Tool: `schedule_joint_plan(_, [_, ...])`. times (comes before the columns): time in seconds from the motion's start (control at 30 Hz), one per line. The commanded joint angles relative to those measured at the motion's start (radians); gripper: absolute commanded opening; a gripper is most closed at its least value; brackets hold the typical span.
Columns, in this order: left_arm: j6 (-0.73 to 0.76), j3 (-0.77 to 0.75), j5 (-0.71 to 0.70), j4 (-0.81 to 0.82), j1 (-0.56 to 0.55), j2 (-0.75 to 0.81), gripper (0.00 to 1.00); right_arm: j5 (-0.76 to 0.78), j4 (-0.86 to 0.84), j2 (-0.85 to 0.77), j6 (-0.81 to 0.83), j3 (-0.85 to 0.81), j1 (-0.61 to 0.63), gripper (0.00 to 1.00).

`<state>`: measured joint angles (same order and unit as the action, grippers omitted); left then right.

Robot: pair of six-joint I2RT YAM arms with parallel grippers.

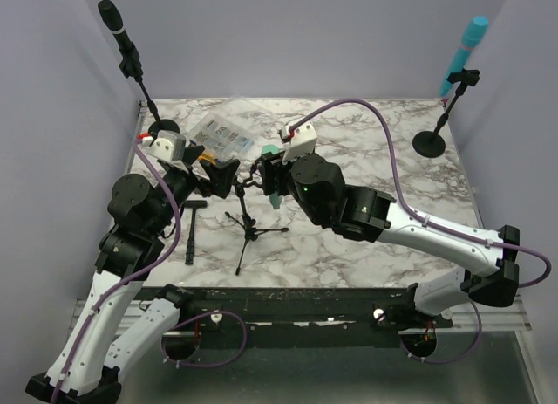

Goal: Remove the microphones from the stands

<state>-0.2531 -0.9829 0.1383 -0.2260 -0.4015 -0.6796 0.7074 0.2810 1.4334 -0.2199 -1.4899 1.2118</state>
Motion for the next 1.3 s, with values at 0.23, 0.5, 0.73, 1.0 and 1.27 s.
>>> schedule_joint_plan(0.23, [-0.008, 0.001, -0.012, 0.002, -0.008, 0.001, 0.99, 0.083, -0.080, 0.031, 0.082, 0.003, 0.006, 0.62])
schedule_joint_plan(0.5, [-0.008, -0.002, -0.011, -0.004, -0.008, -0.010, 0.99, 0.119, -0.105, 0.059, 0.122, 0.005, 0.006, 0.58])
schedule_joint_plan(0.73, [-0.009, -0.003, -0.008, -0.006, -0.008, -0.018, 0.99, 0.125, -0.121, 0.077, 0.143, 0.006, 0.006, 0.60])
schedule_joint_plan(1.0, [-0.012, -0.013, -0.011, -0.020, -0.008, -0.033, 0.99, 0.110, -0.141, 0.068, 0.175, -0.004, 0.005, 0.46])
schedule_joint_plan(1.27, [-0.015, -0.011, -0.012, -0.019, -0.008, -0.035, 0.99, 0.058, -0.132, 0.093, 0.301, -0.191, 0.006, 0.31])
